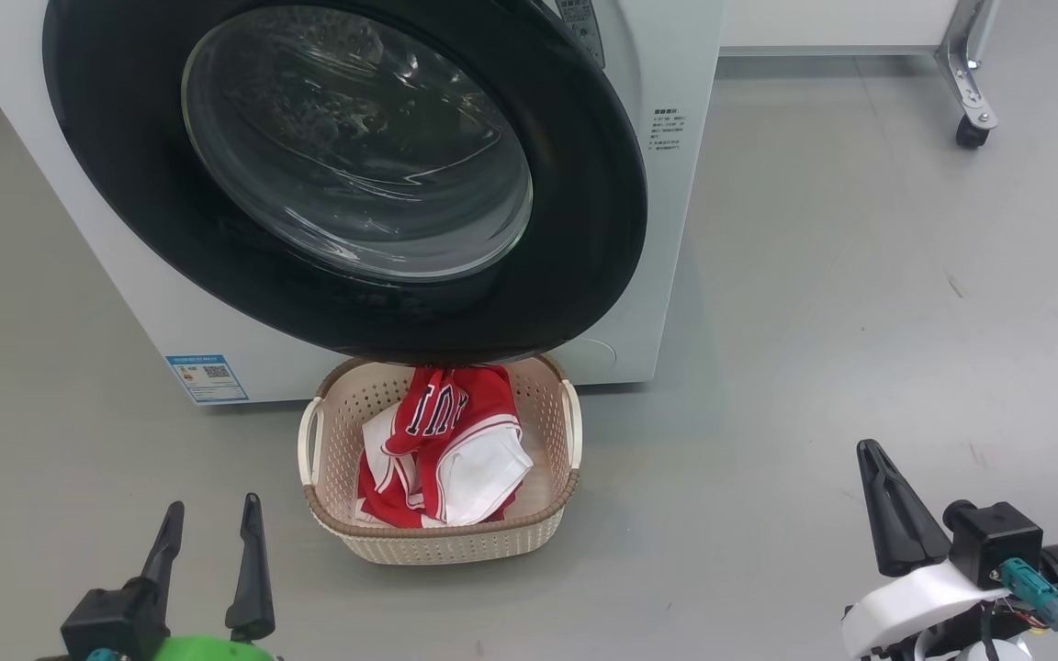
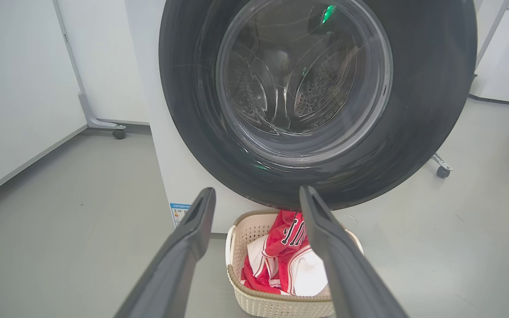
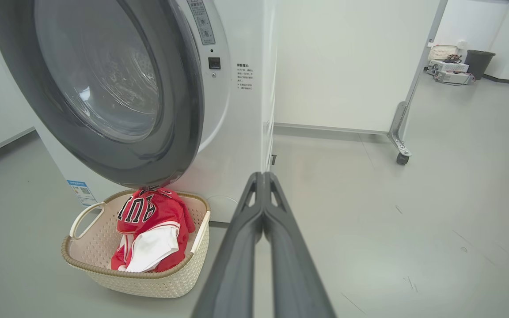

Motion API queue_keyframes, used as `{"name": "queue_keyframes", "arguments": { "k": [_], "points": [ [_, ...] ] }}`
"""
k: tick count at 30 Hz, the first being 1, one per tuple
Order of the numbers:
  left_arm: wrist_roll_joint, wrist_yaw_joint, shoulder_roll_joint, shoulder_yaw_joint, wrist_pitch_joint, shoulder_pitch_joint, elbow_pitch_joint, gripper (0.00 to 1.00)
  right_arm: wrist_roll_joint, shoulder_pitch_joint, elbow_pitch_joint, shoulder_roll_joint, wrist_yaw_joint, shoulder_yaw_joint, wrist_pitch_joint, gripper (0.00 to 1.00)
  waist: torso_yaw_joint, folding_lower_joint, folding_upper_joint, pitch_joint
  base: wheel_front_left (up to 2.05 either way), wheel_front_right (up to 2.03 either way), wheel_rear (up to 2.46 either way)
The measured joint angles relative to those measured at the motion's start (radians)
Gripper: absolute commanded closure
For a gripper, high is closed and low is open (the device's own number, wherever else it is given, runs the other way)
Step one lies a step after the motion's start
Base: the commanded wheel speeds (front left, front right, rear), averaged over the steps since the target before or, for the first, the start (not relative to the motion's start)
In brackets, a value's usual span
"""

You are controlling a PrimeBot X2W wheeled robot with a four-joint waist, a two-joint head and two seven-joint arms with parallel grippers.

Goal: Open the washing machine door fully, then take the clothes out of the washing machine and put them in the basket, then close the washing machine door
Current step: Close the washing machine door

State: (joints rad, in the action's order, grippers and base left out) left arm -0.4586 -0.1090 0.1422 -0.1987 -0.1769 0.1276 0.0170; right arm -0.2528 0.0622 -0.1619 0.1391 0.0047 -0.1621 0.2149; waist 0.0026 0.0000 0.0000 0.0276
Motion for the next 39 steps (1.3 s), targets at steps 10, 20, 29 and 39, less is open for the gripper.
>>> {"name": "queue_keyframes", "arguments": {
  "k": [10,20,29,39],
  "points": [
    [0.015,0.000,-0.001,-0.003,0.009,0.000,-0.016,0.00,-0.001,0.007,0.012,0.003,-0.007,0.011,-0.008,1.00,0.005,0.0000,0.0000,0.012,0.00,0.00,0.00],
    [0.036,0.000,-0.005,-0.018,0.010,-0.002,-0.030,0.00,-0.003,-0.018,0.009,0.024,-0.007,0.030,-0.018,1.00,0.024,0.0000,0.0000,0.051,0.00,0.00,0.00],
    [0.056,-0.001,-0.018,-0.034,0.013,-0.025,-0.044,0.00,-0.003,-0.127,-0.034,0.049,-0.007,0.050,-0.038,1.00,0.052,0.0000,0.0000,0.098,0.00,0.00,0.00],
    [0.067,-0.002,-0.023,-0.049,0.013,-0.067,-0.053,0.00,-0.010,-0.301,-0.098,0.071,0.003,0.067,-0.061,1.00,0.086,0.0000,0.0000,0.154,0.00,0.00,0.00]
  ]
}}
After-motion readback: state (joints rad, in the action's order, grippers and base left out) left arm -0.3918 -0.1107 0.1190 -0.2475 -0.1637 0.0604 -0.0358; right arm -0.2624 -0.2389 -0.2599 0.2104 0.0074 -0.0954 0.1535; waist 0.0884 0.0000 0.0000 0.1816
